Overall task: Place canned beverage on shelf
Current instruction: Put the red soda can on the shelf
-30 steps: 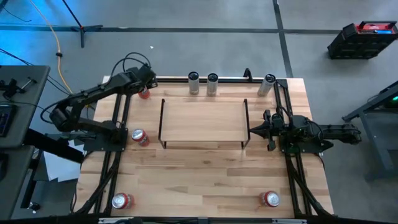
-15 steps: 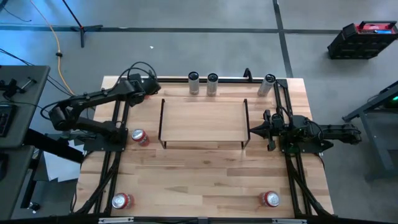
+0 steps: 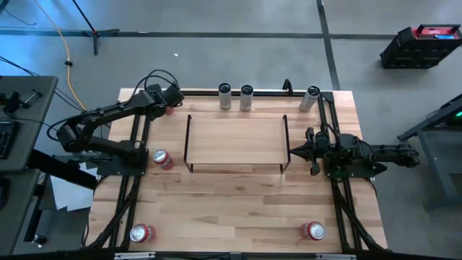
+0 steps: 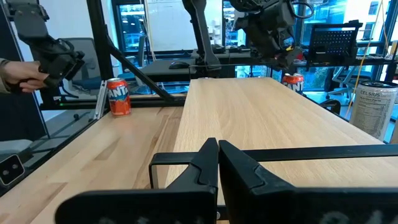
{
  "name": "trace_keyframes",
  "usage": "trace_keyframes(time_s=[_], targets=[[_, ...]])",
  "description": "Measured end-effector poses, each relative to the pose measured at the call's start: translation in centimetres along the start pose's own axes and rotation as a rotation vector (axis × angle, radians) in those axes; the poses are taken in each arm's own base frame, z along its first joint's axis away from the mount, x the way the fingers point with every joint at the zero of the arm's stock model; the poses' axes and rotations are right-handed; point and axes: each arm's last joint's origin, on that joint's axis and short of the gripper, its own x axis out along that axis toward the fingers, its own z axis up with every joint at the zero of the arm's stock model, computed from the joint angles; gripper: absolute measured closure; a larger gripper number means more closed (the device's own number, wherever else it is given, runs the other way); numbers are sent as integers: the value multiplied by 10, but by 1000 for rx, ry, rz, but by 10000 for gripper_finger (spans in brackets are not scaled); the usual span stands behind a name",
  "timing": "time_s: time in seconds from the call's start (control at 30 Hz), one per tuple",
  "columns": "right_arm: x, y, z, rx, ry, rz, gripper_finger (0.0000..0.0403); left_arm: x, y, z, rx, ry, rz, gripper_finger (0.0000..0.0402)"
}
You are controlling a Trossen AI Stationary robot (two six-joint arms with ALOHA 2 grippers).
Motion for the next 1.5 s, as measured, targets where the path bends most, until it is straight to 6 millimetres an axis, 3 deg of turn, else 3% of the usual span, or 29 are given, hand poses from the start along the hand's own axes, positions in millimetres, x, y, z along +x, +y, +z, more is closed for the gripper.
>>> trace_keyframes(time_s=[0.27, 0.5, 1.03, 1.5], targets=[[0, 0, 0, 0, 0, 0, 402, 7, -2, 0, -44, 11, 10, 67], [0, 0, 0, 0, 0, 0, 402, 31, -5, -22, -75, -2, 35, 66], [0, 0, 0, 0, 0, 0, 402, 60, 2, -55, -188, -211, 66, 66], [0, 0, 0, 0, 0, 0, 402, 85, -5, -73, -121, -338, 158, 66]])
